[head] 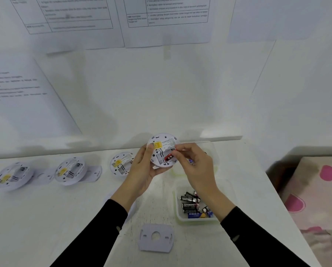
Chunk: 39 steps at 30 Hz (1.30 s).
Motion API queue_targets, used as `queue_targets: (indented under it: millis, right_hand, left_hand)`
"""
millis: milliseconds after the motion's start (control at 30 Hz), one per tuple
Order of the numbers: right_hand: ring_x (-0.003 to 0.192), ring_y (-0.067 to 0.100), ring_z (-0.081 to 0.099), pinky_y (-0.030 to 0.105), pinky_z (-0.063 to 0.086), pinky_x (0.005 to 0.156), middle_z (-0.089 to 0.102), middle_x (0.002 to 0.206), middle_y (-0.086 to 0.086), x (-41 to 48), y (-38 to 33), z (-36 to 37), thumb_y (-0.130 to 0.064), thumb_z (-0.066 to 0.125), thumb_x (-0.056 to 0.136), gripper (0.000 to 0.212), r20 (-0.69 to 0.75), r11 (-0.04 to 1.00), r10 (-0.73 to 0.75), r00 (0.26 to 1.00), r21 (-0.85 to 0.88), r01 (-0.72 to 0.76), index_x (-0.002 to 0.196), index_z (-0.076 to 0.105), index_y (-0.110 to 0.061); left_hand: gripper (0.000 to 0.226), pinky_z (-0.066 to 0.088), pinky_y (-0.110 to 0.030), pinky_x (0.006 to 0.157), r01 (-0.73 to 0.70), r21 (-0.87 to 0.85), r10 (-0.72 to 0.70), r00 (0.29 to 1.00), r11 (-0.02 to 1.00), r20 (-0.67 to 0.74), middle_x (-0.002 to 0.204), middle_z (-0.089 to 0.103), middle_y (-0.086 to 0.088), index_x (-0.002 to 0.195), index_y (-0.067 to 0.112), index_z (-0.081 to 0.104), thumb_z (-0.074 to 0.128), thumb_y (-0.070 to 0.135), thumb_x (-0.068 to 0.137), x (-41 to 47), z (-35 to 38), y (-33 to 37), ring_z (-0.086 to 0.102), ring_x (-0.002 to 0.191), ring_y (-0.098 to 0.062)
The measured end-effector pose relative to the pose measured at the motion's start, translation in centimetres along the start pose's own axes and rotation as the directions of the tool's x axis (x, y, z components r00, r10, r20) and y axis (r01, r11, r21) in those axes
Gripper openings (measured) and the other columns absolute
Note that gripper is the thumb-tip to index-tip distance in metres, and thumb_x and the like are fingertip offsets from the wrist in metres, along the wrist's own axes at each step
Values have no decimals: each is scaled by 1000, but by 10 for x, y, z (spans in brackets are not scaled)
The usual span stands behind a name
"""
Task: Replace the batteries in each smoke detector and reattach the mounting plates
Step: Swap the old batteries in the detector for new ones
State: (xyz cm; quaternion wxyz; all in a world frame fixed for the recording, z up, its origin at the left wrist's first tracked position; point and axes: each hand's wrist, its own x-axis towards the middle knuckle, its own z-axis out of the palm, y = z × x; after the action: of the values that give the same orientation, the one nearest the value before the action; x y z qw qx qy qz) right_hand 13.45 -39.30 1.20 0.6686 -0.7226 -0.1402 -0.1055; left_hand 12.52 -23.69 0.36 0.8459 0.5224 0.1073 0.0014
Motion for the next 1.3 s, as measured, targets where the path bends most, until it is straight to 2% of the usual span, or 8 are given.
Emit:
queue_targets:
  millis: [333,467,633,733,867,1033,1167,1300]
  right_hand:
    - [79,7,63,28,50,74,70,80,-11,4,2,7,-25,79,78,8,-140,994,36,990,-93,-50,79,70,-26]
    - [88,2,57,16,45,76,60,92,-7,2,16,11,-22,77,81,5,-178,984,-45,983,-178,13,83,73,-20]
    - [106,7,54,20,46,89,50,131,4,-12,31,17,-28,50,99,33,3,862,-234,972,-462,209,124,62,-11]
    - [114,17,53,29,42,97,51,137,5,-7,33,12,-34,40,100,41,152,744,-265,952,-596,302,131,58,-13]
    - [105,16,57,30,48,88,61,114,1,33,37,-16,-17,50,96,24,1,888,38,999,-458,-33,117,60,-11]
    - [103,24,64,32,49,91,69,112,6,76,71,-37,-11,53,94,22,219,608,363,906,-792,-52,108,70,-9]
    - [75,23,57,28,39,67,69,92,8,85,77,-28,-15,55,88,15,322,376,405,855,-912,165,77,63,-10]
    - [77,23,51,30,39,75,58,98,7,88,74,-18,-10,54,91,13,353,212,438,827,-934,287,81,63,-8]
  left_hand:
    - [37,59,-48,87,-146,60,149,987,988,-67,131,64,-10,138,12,48,42,27,106,-2,13,-4,66,117,-25]
    - [35,59,-47,87,-174,88,181,981,981,-74,130,64,-9,138,14,48,40,27,106,-4,18,-8,66,116,-24]
    - [35,60,-44,85,-145,36,148,981,989,-128,128,66,-9,136,13,49,42,29,106,2,22,-5,68,112,-28]
    - [37,61,-41,81,-132,41,137,978,990,-157,130,65,-8,136,12,50,43,30,105,8,12,-2,67,114,-25]
    - [38,60,-46,85,-103,36,108,977,994,-183,133,63,-7,138,13,50,44,31,105,12,0,2,64,119,-26]
    - [37,59,-49,87,-79,18,81,982,997,-168,133,63,-7,137,13,51,44,30,105,11,-4,4,64,119,-26]
    - [38,59,-50,88,-63,15,65,984,998,-168,134,63,-8,137,12,52,45,31,104,11,-5,2,64,119,-27]
    - [37,61,-46,82,-40,4,40,986,999,-161,133,63,-10,137,10,52,45,29,105,11,-5,2,65,118,-28]
